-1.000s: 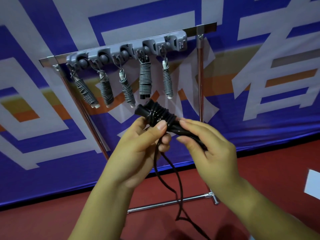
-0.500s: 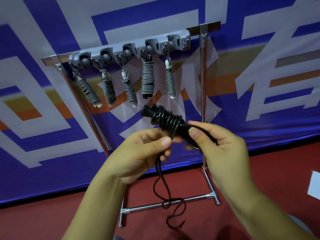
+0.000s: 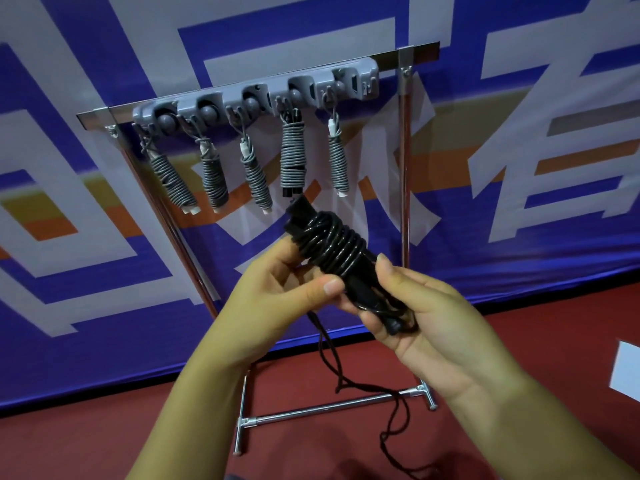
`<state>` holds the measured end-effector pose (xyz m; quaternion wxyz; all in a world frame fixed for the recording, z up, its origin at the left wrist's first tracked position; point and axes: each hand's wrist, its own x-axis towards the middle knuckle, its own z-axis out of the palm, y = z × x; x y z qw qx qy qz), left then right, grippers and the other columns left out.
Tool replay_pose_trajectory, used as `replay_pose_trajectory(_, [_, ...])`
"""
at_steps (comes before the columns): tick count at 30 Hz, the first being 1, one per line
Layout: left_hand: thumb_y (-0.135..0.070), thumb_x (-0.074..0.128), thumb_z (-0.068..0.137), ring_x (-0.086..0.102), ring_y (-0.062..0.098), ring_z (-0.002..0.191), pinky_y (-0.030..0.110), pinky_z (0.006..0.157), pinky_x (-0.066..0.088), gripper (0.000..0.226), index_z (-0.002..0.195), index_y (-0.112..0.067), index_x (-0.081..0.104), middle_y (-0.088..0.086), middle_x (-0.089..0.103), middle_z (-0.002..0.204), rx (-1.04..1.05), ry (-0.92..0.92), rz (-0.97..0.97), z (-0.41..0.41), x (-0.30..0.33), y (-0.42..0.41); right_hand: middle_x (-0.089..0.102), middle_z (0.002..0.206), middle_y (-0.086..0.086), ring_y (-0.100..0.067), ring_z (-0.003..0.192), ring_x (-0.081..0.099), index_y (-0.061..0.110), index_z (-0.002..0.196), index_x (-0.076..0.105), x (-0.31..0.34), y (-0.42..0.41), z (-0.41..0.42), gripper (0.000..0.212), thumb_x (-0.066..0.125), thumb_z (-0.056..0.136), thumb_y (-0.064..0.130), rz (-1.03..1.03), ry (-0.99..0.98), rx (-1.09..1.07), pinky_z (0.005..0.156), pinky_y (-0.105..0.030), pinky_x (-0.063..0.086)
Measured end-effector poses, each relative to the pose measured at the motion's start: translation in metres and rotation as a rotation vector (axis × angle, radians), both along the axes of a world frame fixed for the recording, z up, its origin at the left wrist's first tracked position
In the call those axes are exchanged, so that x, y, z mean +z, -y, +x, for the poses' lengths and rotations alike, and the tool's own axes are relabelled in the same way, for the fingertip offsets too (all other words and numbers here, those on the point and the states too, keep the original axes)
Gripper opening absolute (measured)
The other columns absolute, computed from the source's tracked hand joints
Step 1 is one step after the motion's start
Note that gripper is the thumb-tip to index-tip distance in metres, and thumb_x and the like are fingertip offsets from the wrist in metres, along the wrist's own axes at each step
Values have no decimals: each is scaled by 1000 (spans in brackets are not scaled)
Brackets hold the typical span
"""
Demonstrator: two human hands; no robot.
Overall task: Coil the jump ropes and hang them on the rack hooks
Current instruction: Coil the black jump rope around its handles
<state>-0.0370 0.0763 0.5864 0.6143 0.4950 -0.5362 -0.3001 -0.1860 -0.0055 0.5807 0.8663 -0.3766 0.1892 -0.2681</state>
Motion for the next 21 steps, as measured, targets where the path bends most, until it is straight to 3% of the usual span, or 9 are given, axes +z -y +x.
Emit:
replay_pose_trajectory(3, [-27,83,69,63,10,72,21,68,52,41,106,-21,67,0,68,97,-35,-12,0,4,2,-2,73,91,-19,-24,66,72,-1,90,74,3,4,-1,31,63,70,21,167,-9,92,40,-15,49])
replay_pose_trajectory(6, [-35,85,66,63,37,106,45,89,54,51,112,-22,65,17,64,120,-80,-70,11,4,0,2,72,82,-18,-25,54,70,1,77,76,6,5,1,23,62,66,15,368,-2,220,34,-15,47])
replay_pose_trajectory(8, [-31,84,67,62,37,107,46,88,52,50,111,-22,65,17,65,120,-96,-86,20,2,-2,4,70,76,-18,-23,49,68,1,75,76,5,7,3,20,63,66,14,441,8,246,32,-15,45])
replay_pose_trajectory(10, [-24,80,67,63,34,100,39,79,55,44,108,-20,65,18,66,117,-29,-83,49,1,-4,4,69,72,-15,-20,48,67,4,76,76,1,7,6,20,64,67,16,417,-21,227,32,-14,44])
replay_pose_trajectory(12, [-25,74,68,63,25,90,28,69,52,39,106,-19,65,14,69,109,68,-70,75,-1,-7,5,71,79,-11,-18,59,70,9,86,74,-10,10,10,20,64,75,23,169,-105,131,38,-15,47])
replay_pose_trajectory(14, [-22,74,70,62,10,74,20,62,48,34,103,-18,65,2,72,93,157,-70,72,-3,-9,7,73,92,-3,-16,82,71,17,100,67,-22,11,14,28,61,81,37,-240,-177,-76,57,-20,55])
replay_pose_trajectory(17, [-19,68,75,55,6,62,16,57,44,30,105,-15,65,6,71,94,258,-109,67,-4,-9,10,66,107,15,0,106,61,41,104,58,-32,11,12,37,62,72,58,-807,-209,-270,85,-17,50])
replay_pose_trajectory(21, [-15,64,76,50,6,55,16,50,41,24,99,-7,64,0,60,74,209,-264,56,-10,-7,12,58,112,24,12,106,54,37,117,56,-42,13,17,38,64,81,47,-1230,-227,-405,86,-4,40])
